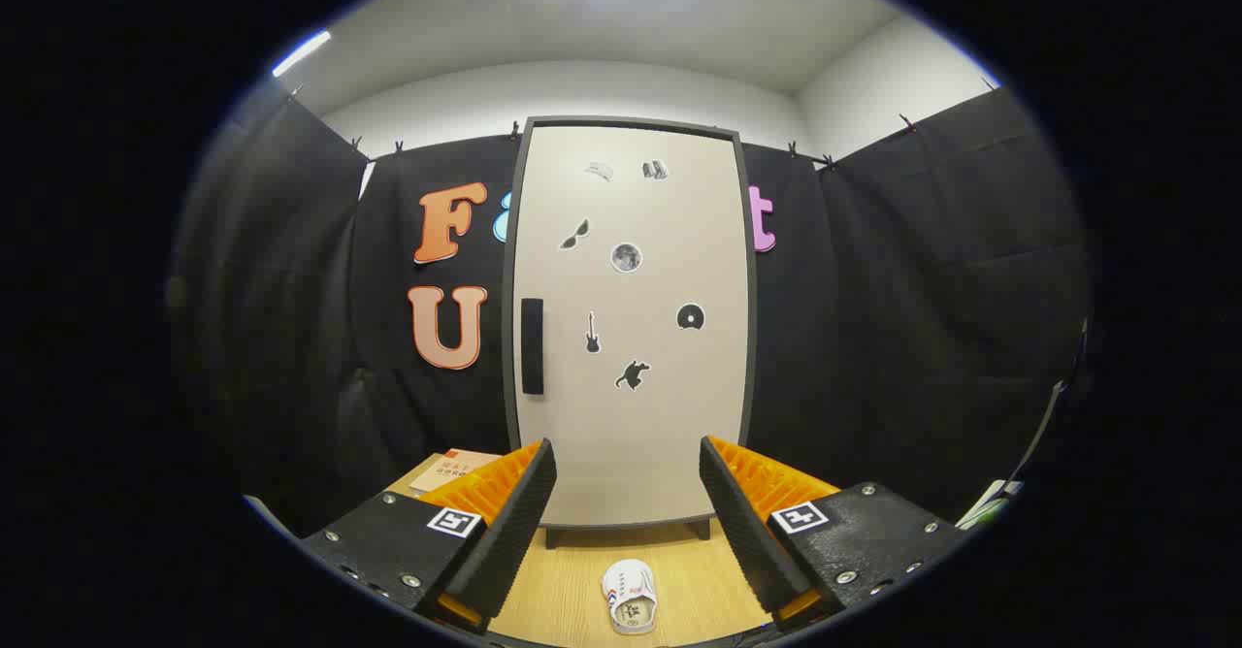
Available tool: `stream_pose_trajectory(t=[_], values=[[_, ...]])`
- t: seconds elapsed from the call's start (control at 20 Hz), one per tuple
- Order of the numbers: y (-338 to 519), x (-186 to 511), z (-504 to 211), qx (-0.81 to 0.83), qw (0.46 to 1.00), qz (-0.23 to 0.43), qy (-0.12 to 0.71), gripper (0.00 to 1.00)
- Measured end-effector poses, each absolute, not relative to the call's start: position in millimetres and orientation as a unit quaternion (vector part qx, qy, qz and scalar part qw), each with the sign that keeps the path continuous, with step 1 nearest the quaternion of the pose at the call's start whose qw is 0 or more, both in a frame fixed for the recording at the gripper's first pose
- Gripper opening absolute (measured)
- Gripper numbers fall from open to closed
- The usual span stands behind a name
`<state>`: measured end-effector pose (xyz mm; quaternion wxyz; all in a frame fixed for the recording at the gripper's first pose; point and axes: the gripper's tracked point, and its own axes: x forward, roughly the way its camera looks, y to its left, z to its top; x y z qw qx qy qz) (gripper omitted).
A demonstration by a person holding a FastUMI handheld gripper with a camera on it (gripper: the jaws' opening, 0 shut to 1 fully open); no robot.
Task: Open the shoe cabinet door, grab the shoes and put them into the shoe cabinet, then close the shoe cabinet door.
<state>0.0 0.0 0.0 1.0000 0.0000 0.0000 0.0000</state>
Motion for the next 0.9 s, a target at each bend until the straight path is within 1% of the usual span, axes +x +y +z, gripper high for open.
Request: stream_pose_trajectory(t=[0.9], values=[[19.6, 8.5, -5.9, -0.002, 1.000, 0.009, 0.010, 0.93]])
